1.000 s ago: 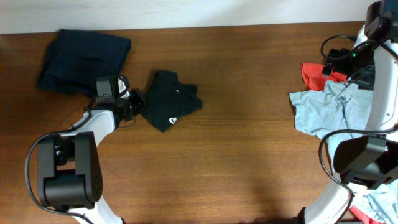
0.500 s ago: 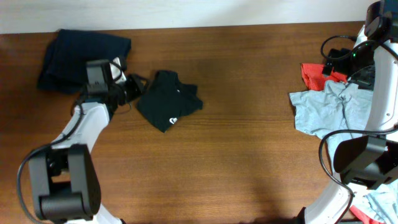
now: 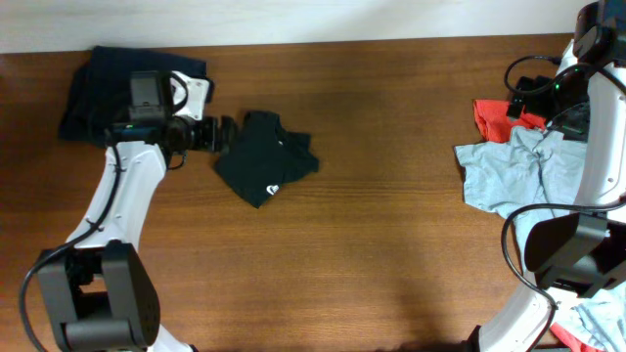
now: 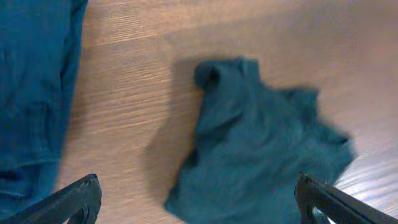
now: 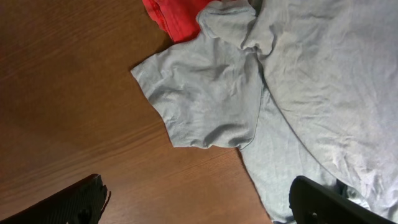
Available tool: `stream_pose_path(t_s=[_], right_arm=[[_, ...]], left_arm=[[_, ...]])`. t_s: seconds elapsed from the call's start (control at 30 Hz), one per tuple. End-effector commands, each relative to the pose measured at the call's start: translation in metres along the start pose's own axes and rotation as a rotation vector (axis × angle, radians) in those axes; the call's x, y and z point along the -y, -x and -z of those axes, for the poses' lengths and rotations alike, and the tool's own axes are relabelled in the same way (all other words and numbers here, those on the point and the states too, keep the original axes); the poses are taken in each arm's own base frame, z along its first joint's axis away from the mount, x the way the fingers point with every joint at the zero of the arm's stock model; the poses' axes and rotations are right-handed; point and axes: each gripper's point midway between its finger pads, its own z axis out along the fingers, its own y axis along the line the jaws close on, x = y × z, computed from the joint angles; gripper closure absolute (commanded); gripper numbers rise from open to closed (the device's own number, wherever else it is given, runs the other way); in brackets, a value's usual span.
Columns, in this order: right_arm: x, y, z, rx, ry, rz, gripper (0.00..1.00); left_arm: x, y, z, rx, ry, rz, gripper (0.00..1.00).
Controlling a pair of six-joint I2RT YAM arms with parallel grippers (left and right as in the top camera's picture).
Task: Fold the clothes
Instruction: 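Grasp the black bundle at its collar with the left gripper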
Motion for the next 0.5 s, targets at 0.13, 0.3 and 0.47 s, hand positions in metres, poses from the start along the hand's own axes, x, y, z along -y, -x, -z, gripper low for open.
stream_pose_path(t_s=[0.13,0.3,0.47], right_arm=[[-0.002,-0.001,0.000,-0.002,0.004,-0.003,0.02],[-0.002,-0.001,0.000,-0.002,0.004,-0.003,0.01],[-0.002,-0.001,0.000,-0.002,0.004,-0.003,0.01]], left_arm=[[0.033,0.009,-0.007,-0.027,0.061,-0.385,0.01],[0.054,-0.012,-0.032,-0.118,0.058,-0.416,0.01],[0.054,-0.034,-0.068,-0.209,0.134,-0.402,0.01]])
